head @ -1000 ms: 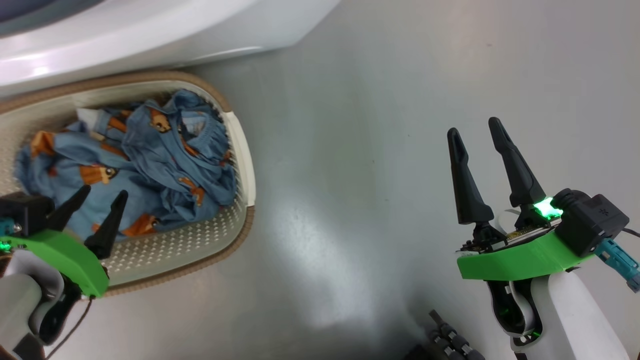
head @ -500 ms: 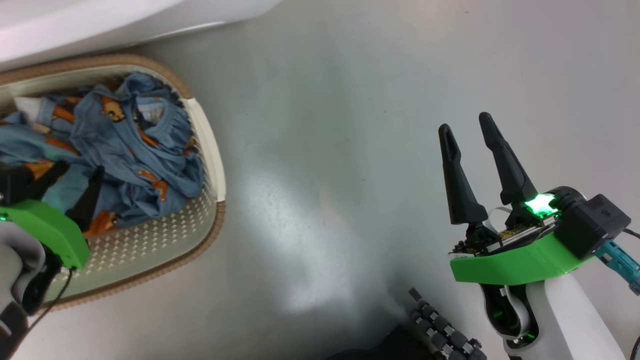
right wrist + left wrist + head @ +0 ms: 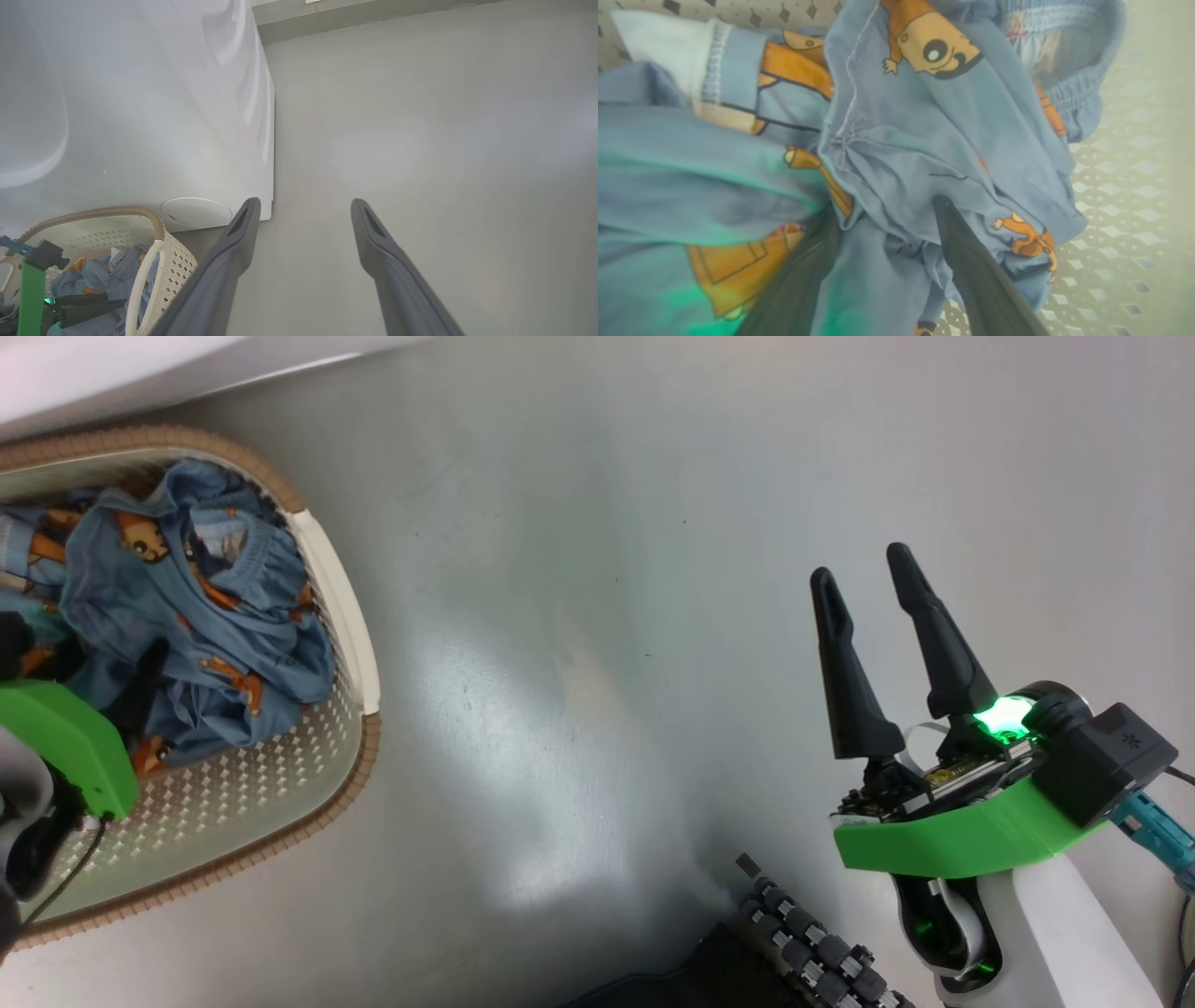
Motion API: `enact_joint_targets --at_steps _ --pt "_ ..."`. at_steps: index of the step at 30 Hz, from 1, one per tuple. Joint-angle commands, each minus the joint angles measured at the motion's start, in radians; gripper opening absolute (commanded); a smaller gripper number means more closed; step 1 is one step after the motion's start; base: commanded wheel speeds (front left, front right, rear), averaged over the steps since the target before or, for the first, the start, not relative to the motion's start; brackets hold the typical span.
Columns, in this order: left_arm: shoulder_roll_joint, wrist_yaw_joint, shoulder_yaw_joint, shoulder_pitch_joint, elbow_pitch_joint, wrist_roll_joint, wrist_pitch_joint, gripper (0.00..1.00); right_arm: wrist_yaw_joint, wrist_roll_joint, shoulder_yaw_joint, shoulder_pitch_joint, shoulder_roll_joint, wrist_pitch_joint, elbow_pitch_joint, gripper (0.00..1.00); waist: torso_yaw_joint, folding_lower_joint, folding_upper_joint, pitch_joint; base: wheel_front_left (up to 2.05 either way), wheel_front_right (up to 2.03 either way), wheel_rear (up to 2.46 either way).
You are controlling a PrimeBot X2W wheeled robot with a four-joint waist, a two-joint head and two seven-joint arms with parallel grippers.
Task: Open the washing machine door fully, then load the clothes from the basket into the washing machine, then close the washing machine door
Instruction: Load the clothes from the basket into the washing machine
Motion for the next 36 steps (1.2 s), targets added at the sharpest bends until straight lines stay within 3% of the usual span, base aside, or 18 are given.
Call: enact_joint_targets --at_steps 1,8,9,11,23,36 --pt "0.043 0.005 0.014 -0.002 0.000 -0.006 0.013 1.00 0.006 0.007 0.025 0.044 -0.008 -0.008 -0.024 1.00 -0.001 0.0000 -0.0001 0.000 0.00 0.00 0.00" --pt "0.019 0.005 -0.014 -0.022 0.059 -0.010 0.049 1.00 0.006 0.003 0.034 0.045 -0.008 -0.008 -0.032 1.00 -0.002 0.0000 -0.0001 0.005 0.00 0.00 0.00" --pt "0.018 0.005 -0.014 -0.025 0.057 -0.016 0.042 0.75 0.006 0.003 0.035 0.045 -0.008 -0.008 -0.032 1.00 -0.002 0.0000 -0.0001 0.006 0.00 0.00 0.00" --pt "0.018 0.005 -0.017 -0.028 0.058 -0.023 0.030 0.00 0.006 0.002 0.037 0.044 -0.008 -0.008 -0.033 1.00 -0.003 0.0000 -0.0001 0.007 0.00 0.00 0.00" --pt "0.038 0.005 -0.036 -0.018 -0.050 -0.064 -0.021 0.00 0.006 0.006 0.033 0.025 -0.008 -0.008 -0.021 1.00 0.018 0.0000 -0.0001 -0.014 0.00 0.00 0.00" --pt "0.057 0.005 -0.048 0.047 -0.210 -0.061 -0.110 0.00 0.006 -0.004 0.000 -0.004 -0.008 -0.008 0.029 1.00 0.085 0.0000 -0.0001 -0.140 0.00 0.00 0.00"
